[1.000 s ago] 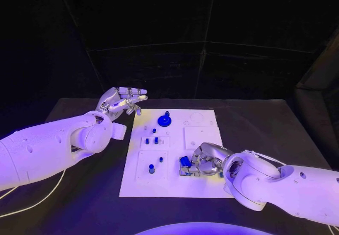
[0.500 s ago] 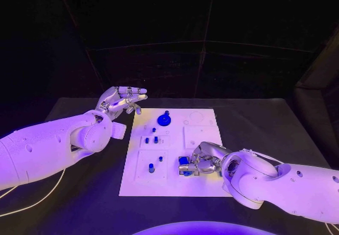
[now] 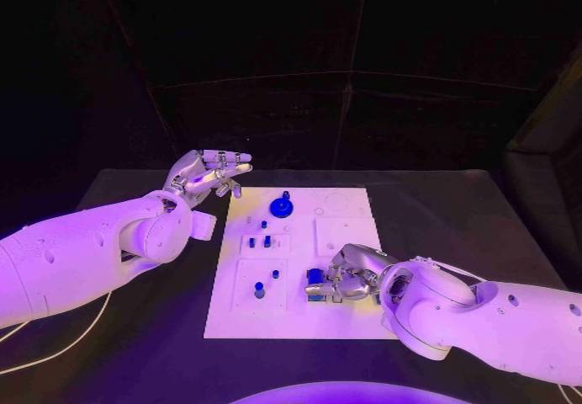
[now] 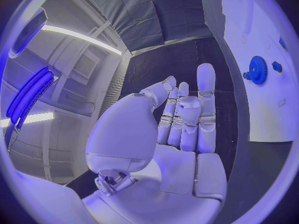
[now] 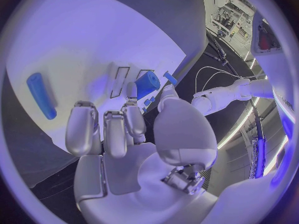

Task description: Assemble the parts on the task board

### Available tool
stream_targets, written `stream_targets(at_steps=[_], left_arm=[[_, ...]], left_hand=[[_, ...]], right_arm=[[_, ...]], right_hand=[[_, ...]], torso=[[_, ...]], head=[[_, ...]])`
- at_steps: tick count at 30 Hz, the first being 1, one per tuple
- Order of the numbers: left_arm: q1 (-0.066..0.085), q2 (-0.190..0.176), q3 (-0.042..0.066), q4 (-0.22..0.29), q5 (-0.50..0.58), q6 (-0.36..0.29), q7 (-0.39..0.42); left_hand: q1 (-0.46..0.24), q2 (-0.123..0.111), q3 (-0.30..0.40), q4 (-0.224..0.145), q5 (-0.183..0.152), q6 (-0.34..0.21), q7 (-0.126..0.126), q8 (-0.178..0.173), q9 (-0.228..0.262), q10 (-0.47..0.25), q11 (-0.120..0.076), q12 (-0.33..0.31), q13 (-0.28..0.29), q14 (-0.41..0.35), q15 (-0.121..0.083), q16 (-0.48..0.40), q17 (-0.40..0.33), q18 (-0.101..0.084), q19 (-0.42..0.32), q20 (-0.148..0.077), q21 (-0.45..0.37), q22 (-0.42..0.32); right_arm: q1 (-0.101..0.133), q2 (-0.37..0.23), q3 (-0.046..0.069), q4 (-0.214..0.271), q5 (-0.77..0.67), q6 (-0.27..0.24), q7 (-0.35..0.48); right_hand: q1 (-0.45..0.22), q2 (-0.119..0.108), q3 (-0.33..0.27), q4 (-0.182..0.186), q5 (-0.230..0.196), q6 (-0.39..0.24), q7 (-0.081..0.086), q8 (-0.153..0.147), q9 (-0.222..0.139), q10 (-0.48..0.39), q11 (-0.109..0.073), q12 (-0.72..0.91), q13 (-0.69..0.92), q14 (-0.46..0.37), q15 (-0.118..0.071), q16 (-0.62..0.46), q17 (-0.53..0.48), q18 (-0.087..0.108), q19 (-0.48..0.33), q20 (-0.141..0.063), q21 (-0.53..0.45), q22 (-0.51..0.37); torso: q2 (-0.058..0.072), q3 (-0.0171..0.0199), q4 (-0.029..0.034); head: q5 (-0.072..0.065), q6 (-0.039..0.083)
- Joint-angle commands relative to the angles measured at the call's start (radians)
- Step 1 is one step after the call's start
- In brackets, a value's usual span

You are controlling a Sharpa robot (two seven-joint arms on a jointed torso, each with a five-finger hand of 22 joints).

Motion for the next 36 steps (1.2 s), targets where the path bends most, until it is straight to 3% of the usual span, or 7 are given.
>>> stream_targets(at_steps=[1, 10, 14, 22, 26, 31, 36], left_arm=[[0.002, 0.0, 0.001, 0.001, 0.002, 0.012, 0.001], [0.002, 0.0, 0.001, 0.0, 0.002, 0.013, 0.001], [0.001, 0.0, 0.001, -0.001, 0.002, 0.013, 0.001], [0.001, 0.0, 0.001, -0.002, 0.002, 0.013, 0.0], [0.001, 0.0, 0.001, -0.002, 0.002, 0.013, 0.0], [0.001, -0.002, 0.001, -0.001, 0.002, 0.011, -0.001], [0.001, -0.003, 0.0, -0.001, 0.002, 0.009, -0.001]], left_hand=[[-0.002, 0.008, -0.006, 0.003, -0.001, -0.004, 0.004, 0.006, 0.0, -0.005, 0.001, 0.006, 0.001, -0.008, 0.001, -0.003, -0.001, 0.013, -0.001, 0.002, -0.006, -0.001], [-0.003, 0.007, -0.007, 0.003, -0.001, -0.005, 0.004, 0.005, 0.0, -0.006, 0.002, 0.006, 0.001, -0.009, 0.002, -0.003, -0.002, 0.013, -0.001, 0.002, -0.006, -0.001], [-0.003, 0.007, -0.007, 0.003, -0.001, -0.005, 0.004, 0.005, 0.0, -0.006, 0.002, 0.006, 0.001, -0.009, 0.002, -0.003, -0.002, 0.013, -0.001, 0.002, -0.006, -0.001], [-0.003, 0.007, -0.007, 0.003, -0.001, -0.005, 0.004, 0.005, 0.0, -0.006, 0.002, 0.006, 0.001, -0.009, 0.002, -0.003, -0.002, 0.013, -0.001, 0.002, -0.006, -0.001], [-0.003, 0.007, -0.007, 0.003, -0.001, -0.005, 0.004, 0.005, 0.0, -0.006, 0.002, 0.006, 0.001, -0.009, 0.002, -0.003, -0.002, 0.013, -0.001, 0.002, -0.006, -0.001], [-0.003, 0.007, -0.007, 0.003, -0.001, -0.005, 0.004, 0.005, 0.0, -0.006, 0.002, 0.006, 0.001, -0.009, 0.002, -0.003, -0.002, 0.013, -0.001, 0.002, -0.006, -0.001], [-0.003, 0.007, -0.007, 0.003, -0.001, -0.005, 0.004, 0.005, 0.0, -0.006, 0.002, 0.006, 0.001, -0.009, 0.002, -0.003, -0.002, 0.013, -0.001, 0.002, -0.006, -0.001]], right_arm=[[0.001, -0.005, 0.0, 0.007, -0.011, 0.003, 0.028], [0.001, -0.011, 0.0, 0.004, -0.032, 0.002, 0.02], [0.001, -0.01, 0.0, 0.0, -0.041, 0.008, 0.019], [0.001, -0.017, 0.0, 0.005, -0.038, -0.01, 0.045], [0.001, -0.038, 0.001, 0.019, -0.014, -0.047, 0.086], [0.002, -0.122, 0.001, 0.067, 0.021, -0.081, 0.144], [0.015, -0.228, 0.001, 0.096, 0.04, -0.085, 0.155]], right_hand=[[0.048, 0.014, 0.006, -0.005, 0.03, -0.003, -0.002, 0.001, 0.004, 0.001, -0.007, -0.002, 0.003, 0.065, -0.006, -0.001, 0.018, -0.012, 0.0, -0.007, 0.003, 0.002], [0.234, 0.082, 0.049, -0.086, 0.097, 0.002, -0.007, 0.007, 0.016, 0.003, -0.012, -0.005, 0.007, 0.066, -0.01, 0.0, 0.025, -0.012, 0.001, -0.01, 0.004, 0.006], [0.29, 0.085, 0.062, -0.131, 0.051, 0.002, -0.008, 0.007, 0.018, 0.003, -0.013, -0.006, 0.009, 0.067, -0.012, 0.001, 0.028, -0.013, 0.002, -0.012, 0.006, 0.01], [0.253, 0.061, 0.032, -0.124, 0.042, 0.001, -0.001, 0.005, 0.019, 0.005, -0.007, -0.004, 0.013, 0.067, -0.008, 0.001, 0.029, -0.014, 0.002, -0.01, 0.006, 0.012], [0.204, 0.051, -0.005, -0.096, 0.12, -0.018, 0.005, -0.01, 0.015, 0.002, -0.002, -0.009, 0.011, 0.066, -0.004, 0.001, 0.029, -0.014, 0.002, -0.006, 0.006, 0.013], [0.198, 0.055, -0.02, -0.088, 0.137, -0.039, 0.013, -0.027, 0.009, 0.001, 0.004, -0.008, 0.014, 0.069, 0.001, 0.006, 0.043, -0.015, 0.005, -0.002, 0.012, 0.024], [0.207, 0.06, -0.029, -0.088, 0.156, -0.048, 0.018, -0.041, 0.005, -0.001, 0.009, -0.012, 0.012, 0.069, 0.005, 0.007, 0.045, -0.016, 0.004, 0.001, 0.013, 0.026]], torso=[[0.0, 0.0003, -0.0009], [0.0, -0.0001, 0.0011], [0.0, 0.0003, 0.0015], [0.001, 0.0003, -0.0006], [0.0, 0.0006, -0.0001], [-0.001, -0.0013, 0.0028], [-0.003, 0.0001, -0.006]], head=[[0.001, -0.001], [-0.001, -0.002], [-0.001, -0.002], [-0.002, 0.0], [-0.004, 0.002], [-0.01, 0.002], [-0.017, 0.006]])
